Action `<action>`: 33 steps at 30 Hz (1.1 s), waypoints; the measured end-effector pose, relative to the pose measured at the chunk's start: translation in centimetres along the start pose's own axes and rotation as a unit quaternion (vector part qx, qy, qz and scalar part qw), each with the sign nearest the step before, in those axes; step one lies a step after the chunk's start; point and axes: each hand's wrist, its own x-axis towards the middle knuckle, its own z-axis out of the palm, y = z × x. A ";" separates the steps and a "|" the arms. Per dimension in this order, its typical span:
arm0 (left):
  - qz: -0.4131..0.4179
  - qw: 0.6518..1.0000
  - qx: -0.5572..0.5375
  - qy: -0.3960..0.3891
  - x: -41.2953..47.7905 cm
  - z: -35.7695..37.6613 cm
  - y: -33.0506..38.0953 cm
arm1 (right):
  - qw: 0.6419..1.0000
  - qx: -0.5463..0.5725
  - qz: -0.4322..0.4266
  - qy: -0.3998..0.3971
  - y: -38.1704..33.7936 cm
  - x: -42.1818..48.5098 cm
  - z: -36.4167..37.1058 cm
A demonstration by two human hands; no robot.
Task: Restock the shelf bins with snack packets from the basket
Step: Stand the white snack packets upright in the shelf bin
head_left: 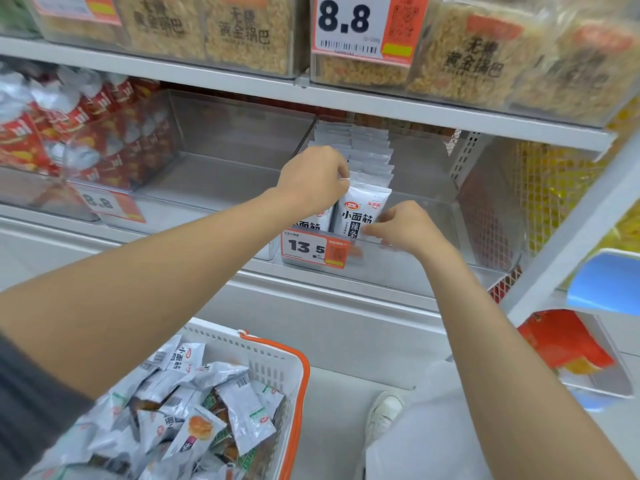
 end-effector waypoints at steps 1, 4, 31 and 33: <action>0.000 1.000 -0.004 0.008 -0.2 -0.1 -0.1 | 1.000 -0.018 -0.004 0.019 -0.2 -0.2 -0.4; 0.003 0.998 -0.022 0.058 -1.1 -0.5 -0.7 | 0.988 -0.040 -0.037 0.142 -1.0 -1.6 -1.3; -0.266 0.888 0.064 -0.369 -25.7 5.1 -20.1 | 0.751 -0.463 -0.226 -0.414 3.8 -11.0 32.7; -0.253 0.892 0.058 -0.369 -25.6 5.6 -20.0 | 0.731 -0.509 -0.201 -0.408 5.8 -11.6 34.8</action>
